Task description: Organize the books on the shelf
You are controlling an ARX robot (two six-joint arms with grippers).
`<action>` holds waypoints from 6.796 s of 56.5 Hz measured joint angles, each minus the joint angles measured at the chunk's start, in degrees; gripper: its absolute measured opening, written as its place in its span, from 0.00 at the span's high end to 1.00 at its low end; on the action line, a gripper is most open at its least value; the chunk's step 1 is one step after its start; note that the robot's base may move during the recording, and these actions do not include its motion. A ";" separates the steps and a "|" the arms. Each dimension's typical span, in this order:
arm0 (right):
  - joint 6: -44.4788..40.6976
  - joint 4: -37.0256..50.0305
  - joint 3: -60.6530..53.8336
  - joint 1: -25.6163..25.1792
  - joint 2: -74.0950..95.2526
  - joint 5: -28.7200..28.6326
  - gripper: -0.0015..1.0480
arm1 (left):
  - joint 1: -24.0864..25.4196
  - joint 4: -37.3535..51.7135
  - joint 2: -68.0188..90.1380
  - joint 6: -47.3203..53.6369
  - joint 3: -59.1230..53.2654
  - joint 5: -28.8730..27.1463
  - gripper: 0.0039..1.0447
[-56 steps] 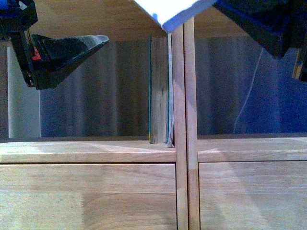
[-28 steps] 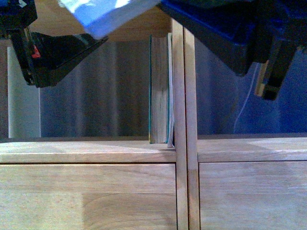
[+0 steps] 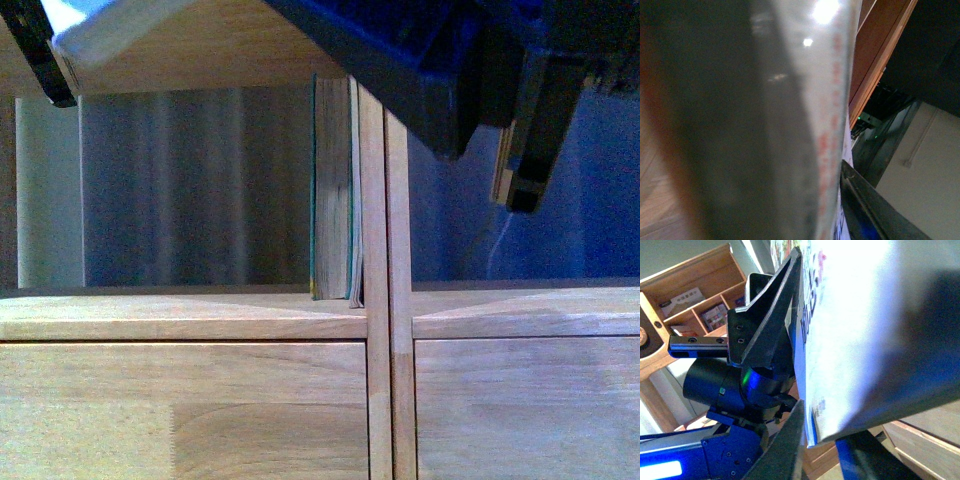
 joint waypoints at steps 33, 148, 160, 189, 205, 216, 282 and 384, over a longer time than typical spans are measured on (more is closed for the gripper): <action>5.62 -6.21 -10.56 -36.92 -18.53 -21.00 0.07 | 9.14 -25.68 -6.80 35.26 -3.06 -14.58 0.83; -20.20 -18.34 -16.70 -72.15 -36.89 -33.35 0.07 | -11.37 -25.16 38.93 77.83 34.21 -56.94 0.08; -20.22 -18.34 -16.68 -72.15 -36.89 -33.38 0.07 | -10.21 -22.51 29.90 73.59 24.74 -52.02 0.07; -20.22 -18.34 -16.68 -72.15 -36.89 -33.35 0.07 | -3.63 -24.83 -4.55 66.71 -6.25 -34.99 0.07; -20.22 -18.34 -16.68 -72.15 -36.89 -33.35 0.07 | 6.67 -37.07 -31.19 60.39 -19.71 -28.50 0.07; -23.47 -26.25 -14.99 -70.03 -38.05 -26.86 0.12 | 4.26 -56.37 -35.23 61.20 -21.11 -52.61 0.32; -39.32 -49.18 -35.71 -36.57 -58.55 21.44 0.97 | 12.83 -51.74 -57.88 61.66 -49.22 -45.51 0.98; -39.43 -48.65 -39.26 -36.57 -62.20 21.49 0.07 | 12.83 -61.24 -70.77 61.81 -52.46 -45.53 0.07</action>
